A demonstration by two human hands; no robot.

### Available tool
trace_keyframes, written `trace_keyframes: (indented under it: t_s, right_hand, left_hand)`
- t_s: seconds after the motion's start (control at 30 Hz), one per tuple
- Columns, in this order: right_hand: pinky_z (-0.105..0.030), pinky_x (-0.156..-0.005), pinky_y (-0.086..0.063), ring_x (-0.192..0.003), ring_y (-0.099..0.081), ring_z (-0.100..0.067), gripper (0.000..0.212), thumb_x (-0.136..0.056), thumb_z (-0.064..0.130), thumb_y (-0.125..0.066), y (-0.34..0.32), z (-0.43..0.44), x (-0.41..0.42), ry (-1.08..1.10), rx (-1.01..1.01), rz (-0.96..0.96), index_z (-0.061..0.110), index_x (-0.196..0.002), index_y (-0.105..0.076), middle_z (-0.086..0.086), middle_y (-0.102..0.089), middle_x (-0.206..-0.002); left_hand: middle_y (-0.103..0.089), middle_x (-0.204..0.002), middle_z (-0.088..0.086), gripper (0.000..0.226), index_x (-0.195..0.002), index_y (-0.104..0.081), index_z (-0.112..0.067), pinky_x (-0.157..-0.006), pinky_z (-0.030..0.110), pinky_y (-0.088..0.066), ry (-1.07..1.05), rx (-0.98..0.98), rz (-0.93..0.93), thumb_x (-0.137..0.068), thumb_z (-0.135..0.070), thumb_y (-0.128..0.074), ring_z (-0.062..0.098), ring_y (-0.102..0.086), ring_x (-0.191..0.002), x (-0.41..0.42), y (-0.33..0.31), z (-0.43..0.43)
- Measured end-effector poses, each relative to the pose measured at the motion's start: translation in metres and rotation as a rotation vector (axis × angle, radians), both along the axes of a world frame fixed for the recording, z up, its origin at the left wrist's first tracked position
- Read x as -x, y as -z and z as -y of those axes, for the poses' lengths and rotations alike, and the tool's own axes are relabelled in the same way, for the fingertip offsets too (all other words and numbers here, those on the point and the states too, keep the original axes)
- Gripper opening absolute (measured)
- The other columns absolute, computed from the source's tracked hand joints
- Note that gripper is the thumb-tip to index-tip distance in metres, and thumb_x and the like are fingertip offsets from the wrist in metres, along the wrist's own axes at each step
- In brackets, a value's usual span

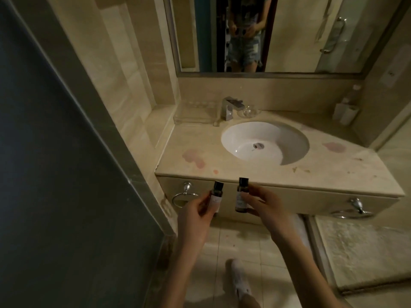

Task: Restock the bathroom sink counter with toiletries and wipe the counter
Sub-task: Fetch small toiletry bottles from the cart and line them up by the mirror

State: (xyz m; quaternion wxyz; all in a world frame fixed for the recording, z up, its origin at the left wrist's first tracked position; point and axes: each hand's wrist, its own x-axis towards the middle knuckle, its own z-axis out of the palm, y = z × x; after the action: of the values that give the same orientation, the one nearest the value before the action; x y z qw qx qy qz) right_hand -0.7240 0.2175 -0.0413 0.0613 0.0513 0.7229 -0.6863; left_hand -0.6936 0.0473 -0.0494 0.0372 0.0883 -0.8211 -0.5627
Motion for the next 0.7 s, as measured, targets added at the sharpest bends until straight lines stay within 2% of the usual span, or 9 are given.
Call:
trace_keyframes:
  t_s: [0.1,0.2,0.3,0.5,0.7]
  right_hand:
    - [-0.026,-0.072,-0.057,-0.089,-0.068,-0.012,0.02,-0.09,0.016,-0.061,0.007,0.0,0.05,-0.057,0.004,0.017,0.021,-0.109,-0.062,-0.001,-0.067,-0.103]
    - [-0.025,-0.071,-0.058,-0.09,-0.067,-0.013,0.024,-0.091,0.013,-0.061,0.008,-0.003,0.104,-0.098,-0.002,0.016,0.017,-0.114,-0.06,-0.002,-0.066,-0.104]
    - [-0.025,-0.069,-0.058,-0.093,-0.066,-0.016,0.025,-0.091,0.013,-0.061,0.004,-0.008,0.159,-0.104,-0.02,0.005,0.012,-0.116,-0.061,-0.004,-0.066,-0.104]
    - [-0.02,-0.061,-0.055,-0.086,-0.067,-0.015,0.016,-0.092,0.008,-0.06,0.004,-0.006,0.237,-0.164,0.037,0.034,0.016,-0.105,-0.062,-0.006,-0.066,-0.1]
    - [-0.022,-0.064,-0.057,-0.086,-0.067,-0.017,0.018,-0.09,0.007,-0.062,0.014,0.007,0.288,-0.174,0.066,0.116,0.009,-0.108,-0.063,-0.01,-0.065,-0.102]
  left_hand:
    - [-0.067,-0.088,-0.021,0.014,-0.1,-0.057,-0.044,-0.075,0.021,-0.055,0.004,0.047,-0.004,-0.089,-0.036,-0.061,-0.001,-0.065,-0.087,0.045,0.005,-0.005]
    - [-0.07,-0.101,-0.011,0.029,-0.118,-0.061,-0.027,-0.079,0.027,-0.058,-0.049,0.0,-0.004,-0.089,-0.023,-0.065,0.003,-0.067,-0.09,0.091,0.011,-0.014]
    - [-0.068,-0.108,-0.013,0.038,-0.125,-0.06,-0.025,-0.079,0.019,-0.054,-0.083,-0.026,0.022,-0.087,-0.021,-0.068,-0.001,-0.065,-0.093,0.138,0.01,-0.023]
    - [-0.066,-0.099,-0.018,0.03,-0.114,-0.059,-0.035,-0.066,0.008,-0.048,-0.184,-0.098,0.068,-0.088,-0.022,-0.066,-0.007,-0.063,-0.085,0.202,0.01,-0.02]
    - [-0.068,-0.094,-0.01,0.027,-0.113,-0.067,-0.016,-0.074,0.015,-0.049,-0.376,-0.179,0.094,-0.087,-0.018,-0.068,0.003,-0.064,-0.089,0.239,0.019,0.009]
